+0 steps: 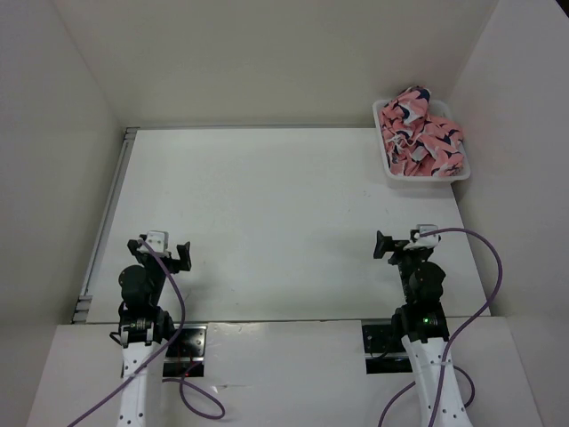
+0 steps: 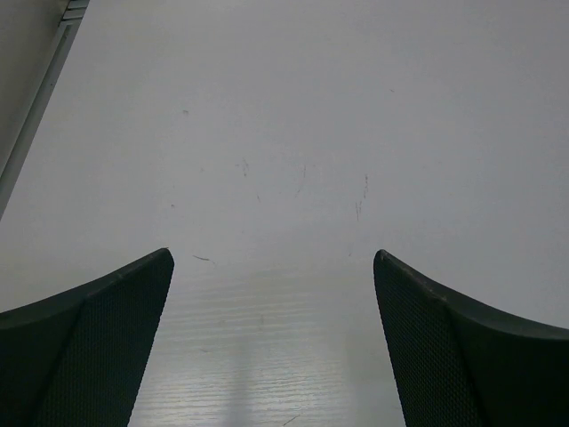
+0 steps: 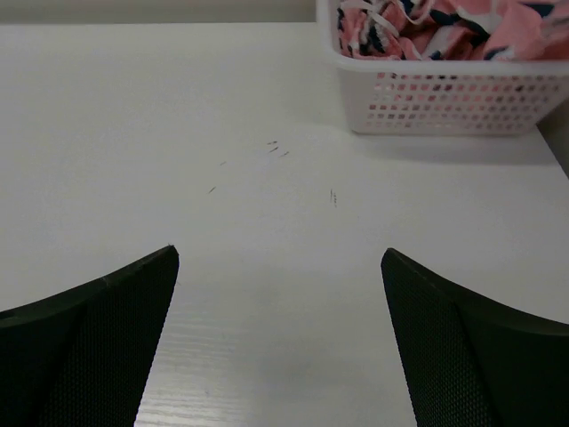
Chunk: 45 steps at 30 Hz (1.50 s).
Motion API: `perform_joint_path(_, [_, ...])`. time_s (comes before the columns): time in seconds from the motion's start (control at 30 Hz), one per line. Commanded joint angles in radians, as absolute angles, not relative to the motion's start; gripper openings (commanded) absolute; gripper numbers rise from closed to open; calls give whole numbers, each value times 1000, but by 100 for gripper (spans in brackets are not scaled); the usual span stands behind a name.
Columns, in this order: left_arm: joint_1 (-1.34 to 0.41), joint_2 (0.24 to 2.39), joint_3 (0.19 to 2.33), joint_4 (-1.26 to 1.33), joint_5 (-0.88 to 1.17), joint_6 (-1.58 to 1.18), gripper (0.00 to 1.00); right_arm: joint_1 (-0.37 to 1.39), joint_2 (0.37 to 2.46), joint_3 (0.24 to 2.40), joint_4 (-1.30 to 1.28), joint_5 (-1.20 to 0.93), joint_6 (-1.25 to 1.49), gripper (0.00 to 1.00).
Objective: Fold and stack the shorts
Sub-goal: Grab the shorts from the pile
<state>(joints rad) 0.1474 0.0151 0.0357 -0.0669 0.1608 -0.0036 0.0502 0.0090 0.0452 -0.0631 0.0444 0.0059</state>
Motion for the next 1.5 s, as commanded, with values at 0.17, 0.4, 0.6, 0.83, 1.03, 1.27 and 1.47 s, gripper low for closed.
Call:
perform_joint_path(0.17, [144,-9,14,-25,161,0,100,60,-8,34,-53,-648,-686,100])
perform_joint_path(0.4, [144,-9,44,134,571,0,100,80,-11,11,-90,-568,-1831,100])
perform_joint_path(0.6, [121,29,35,139,837,0,100,91,194,243,223,-658,-1646,100])
perform_joint_path(0.83, [-87,924,708,149,598,0,100,130,1331,1297,30,73,-729,100])
perform_joint_path(1.03, [-103,1581,1340,-162,350,0,100,-54,1880,1912,-366,29,-235,93])
perform_joint_path(1.27, [-172,1767,1439,-181,400,0,100,-77,2207,2081,-344,90,-13,93])
perform_joint_path(1.47, [-205,1796,1430,-192,376,0,100,-129,2336,2131,-342,61,22,88])
